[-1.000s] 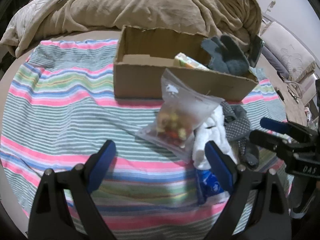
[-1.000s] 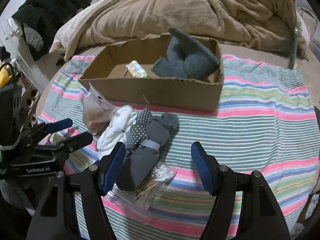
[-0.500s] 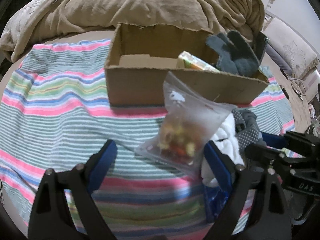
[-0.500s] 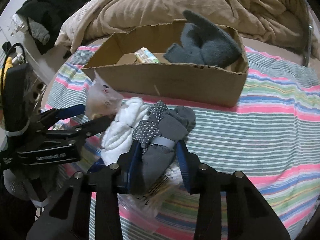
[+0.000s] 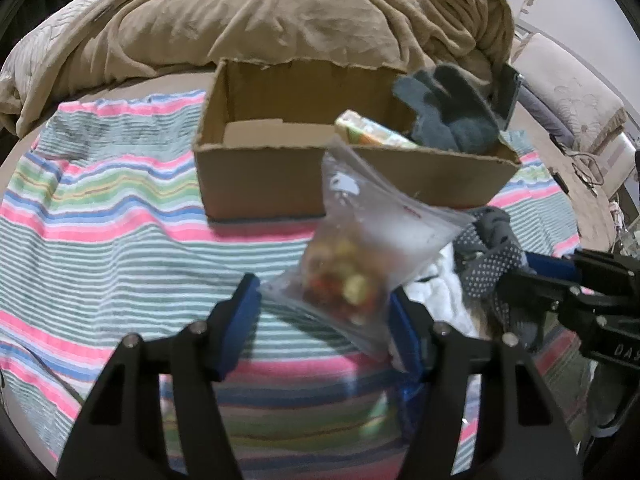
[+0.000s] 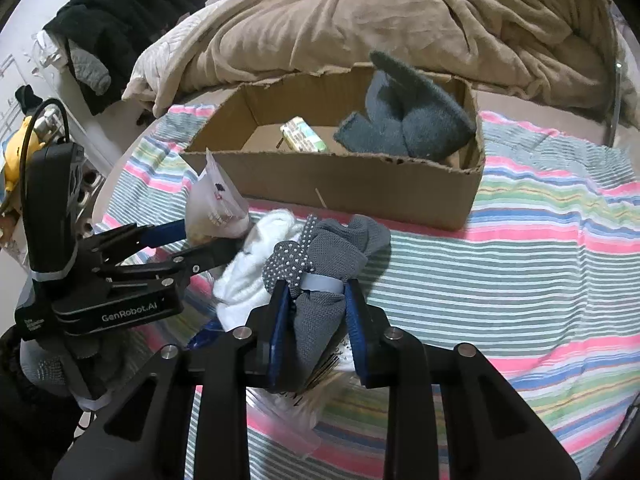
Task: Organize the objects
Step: 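Grasp the bag of nuts with the left tool while the right tool grasps the polka-dot glove, then carry the nut bag and polka-dot glove into the box and release both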
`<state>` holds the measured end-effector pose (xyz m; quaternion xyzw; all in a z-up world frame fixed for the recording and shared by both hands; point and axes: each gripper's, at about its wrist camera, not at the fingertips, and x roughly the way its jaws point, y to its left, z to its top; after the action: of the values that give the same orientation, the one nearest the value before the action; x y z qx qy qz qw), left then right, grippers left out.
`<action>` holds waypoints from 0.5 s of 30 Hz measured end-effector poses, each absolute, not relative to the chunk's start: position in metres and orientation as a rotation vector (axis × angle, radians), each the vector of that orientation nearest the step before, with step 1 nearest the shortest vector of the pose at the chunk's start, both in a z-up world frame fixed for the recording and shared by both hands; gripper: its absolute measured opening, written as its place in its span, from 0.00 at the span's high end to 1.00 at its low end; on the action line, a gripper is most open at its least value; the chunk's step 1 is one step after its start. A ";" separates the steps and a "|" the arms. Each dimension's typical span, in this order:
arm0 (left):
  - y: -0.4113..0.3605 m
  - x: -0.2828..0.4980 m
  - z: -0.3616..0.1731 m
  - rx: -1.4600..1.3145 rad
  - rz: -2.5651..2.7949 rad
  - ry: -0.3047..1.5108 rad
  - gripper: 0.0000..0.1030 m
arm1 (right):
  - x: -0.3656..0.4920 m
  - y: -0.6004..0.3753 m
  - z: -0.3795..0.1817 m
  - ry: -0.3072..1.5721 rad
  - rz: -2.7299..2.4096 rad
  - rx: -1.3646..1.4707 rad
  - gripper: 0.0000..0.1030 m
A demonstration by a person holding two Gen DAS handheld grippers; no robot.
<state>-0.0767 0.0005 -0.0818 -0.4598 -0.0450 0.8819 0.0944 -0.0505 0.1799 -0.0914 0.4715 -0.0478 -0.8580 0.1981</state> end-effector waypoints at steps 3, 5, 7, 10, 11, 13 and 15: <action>0.000 -0.072 -0.075 -1.348 2.624 -0.137 0.39 | -0.047 0.183 -0.084 -0.138 -2.417 1.300 0.72; -0.002 -0.069 -0.070 -1.333 2.629 -0.140 0.39 | -0.045 0.185 -0.079 -0.138 -2.430 1.287 0.72; -0.003 -0.067 -0.065 -1.323 2.634 -0.144 0.39 | -0.043 0.186 -0.075 -0.137 -2.442 1.277 0.72; -0.005 -0.062 -0.058 -1.301 2.641 -0.151 0.39 | -0.041 0.189 -0.069 -0.136 -2.459 1.265 0.72; -0.005 -0.061 -0.055 -1.296 2.644 -0.152 0.39 | -0.040 0.190 -0.067 -0.134 -2.464 1.260 0.72; -0.006 -0.058 -0.050 -1.284 2.649 -0.157 0.39 | -0.039 0.191 -0.063 -0.134 -2.472 1.249 0.72; -0.008 -0.056 -0.046 -1.273 2.657 -0.162 0.39 | -0.037 0.192 -0.059 -0.132 -2.481 1.238 0.72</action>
<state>-0.0560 -0.0076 -0.0456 -0.4295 -0.0545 0.8964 0.0953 -0.0375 0.1917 -0.0591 0.4384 -0.0469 -0.8789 0.1819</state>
